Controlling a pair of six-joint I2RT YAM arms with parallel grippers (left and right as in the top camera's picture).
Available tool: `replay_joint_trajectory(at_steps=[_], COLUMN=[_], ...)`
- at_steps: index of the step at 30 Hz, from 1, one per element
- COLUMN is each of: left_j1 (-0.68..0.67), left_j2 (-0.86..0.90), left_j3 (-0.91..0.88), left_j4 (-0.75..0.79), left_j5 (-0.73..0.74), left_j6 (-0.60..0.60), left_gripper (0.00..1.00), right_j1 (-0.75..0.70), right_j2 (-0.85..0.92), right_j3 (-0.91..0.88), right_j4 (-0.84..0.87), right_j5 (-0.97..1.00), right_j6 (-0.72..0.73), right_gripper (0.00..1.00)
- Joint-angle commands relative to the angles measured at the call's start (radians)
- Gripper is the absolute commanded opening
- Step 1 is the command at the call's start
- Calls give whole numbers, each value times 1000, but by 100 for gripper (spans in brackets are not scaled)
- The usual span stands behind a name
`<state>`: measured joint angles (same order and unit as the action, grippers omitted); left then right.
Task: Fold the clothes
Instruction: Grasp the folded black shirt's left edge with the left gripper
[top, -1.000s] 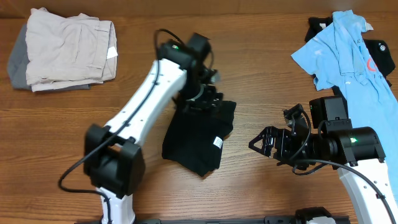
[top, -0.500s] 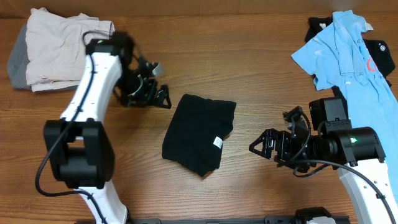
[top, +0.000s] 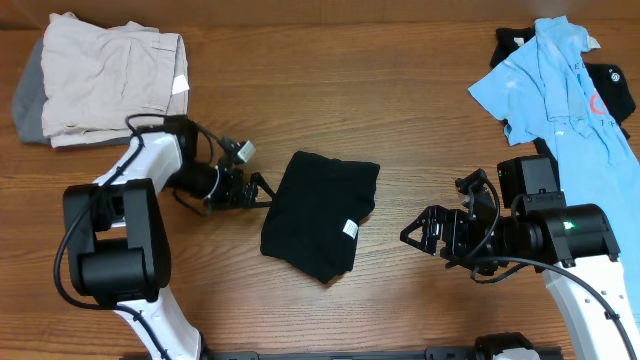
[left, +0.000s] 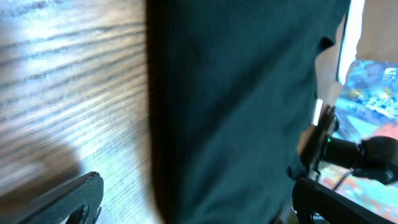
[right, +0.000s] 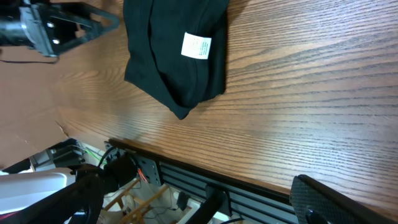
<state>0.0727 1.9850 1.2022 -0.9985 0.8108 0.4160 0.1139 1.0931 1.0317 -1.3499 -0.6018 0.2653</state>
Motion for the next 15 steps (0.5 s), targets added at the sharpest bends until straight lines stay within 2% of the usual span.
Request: replay_joint_trajectory(at_steps=[1, 8, 15], left_j1=[-2, -11, -93], left_j2=[-16, -16, 20], left_j3=[-50, -90, -90], left_j4=[55, 153, 247], left_j5=[55, 56, 55], left_j6=[-48, -111, -241], left_gripper=[100, 100, 100], right_j1=[5, 5, 5], right_j2=[-2, -2, -2], right_j3=[0, 0, 0], right_j4=[-3, -7, -7], right_j5=[-3, -3, -3], right_j6=[-7, -7, -4], right_gripper=[100, 100, 100])
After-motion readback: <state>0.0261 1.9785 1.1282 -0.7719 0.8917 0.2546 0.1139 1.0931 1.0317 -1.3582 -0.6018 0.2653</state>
